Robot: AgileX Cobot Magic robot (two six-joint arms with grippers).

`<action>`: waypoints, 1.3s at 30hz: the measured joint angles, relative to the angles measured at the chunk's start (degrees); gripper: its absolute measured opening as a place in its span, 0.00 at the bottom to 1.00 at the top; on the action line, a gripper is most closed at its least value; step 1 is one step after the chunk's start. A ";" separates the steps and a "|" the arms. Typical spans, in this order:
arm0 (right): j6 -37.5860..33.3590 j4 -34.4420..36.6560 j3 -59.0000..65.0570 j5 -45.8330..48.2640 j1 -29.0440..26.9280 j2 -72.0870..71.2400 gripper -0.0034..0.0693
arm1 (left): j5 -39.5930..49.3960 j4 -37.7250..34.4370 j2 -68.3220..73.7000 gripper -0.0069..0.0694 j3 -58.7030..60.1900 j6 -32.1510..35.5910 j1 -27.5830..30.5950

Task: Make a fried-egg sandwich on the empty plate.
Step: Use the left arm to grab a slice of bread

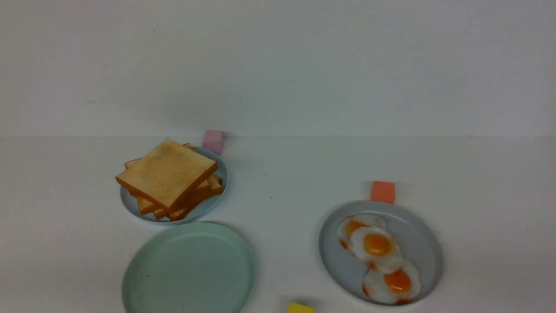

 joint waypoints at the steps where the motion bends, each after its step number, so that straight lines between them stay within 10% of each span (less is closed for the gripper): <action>1: 0.00 -1.41 -3.06 0.72 0.00 0.18 0.38 | -4.20 -1.33 0.00 0.40 -0.23 -1.95 0.00; 11: 0.00 -13.67 -38.69 19.70 0.00 22.21 0.38 | 14.44 4.32 13.81 0.40 -33.52 -8.72 0.00; 20: 0.00 -13.88 -46.71 32.44 1.07 41.19 0.38 | 40.80 12.73 35.38 0.40 -50.31 -6.04 0.00; 39: -0.16 -11.08 -42.64 48.47 27.93 56.52 0.38 | 43.91 5.57 81.54 0.40 -60.55 -4.73 0.00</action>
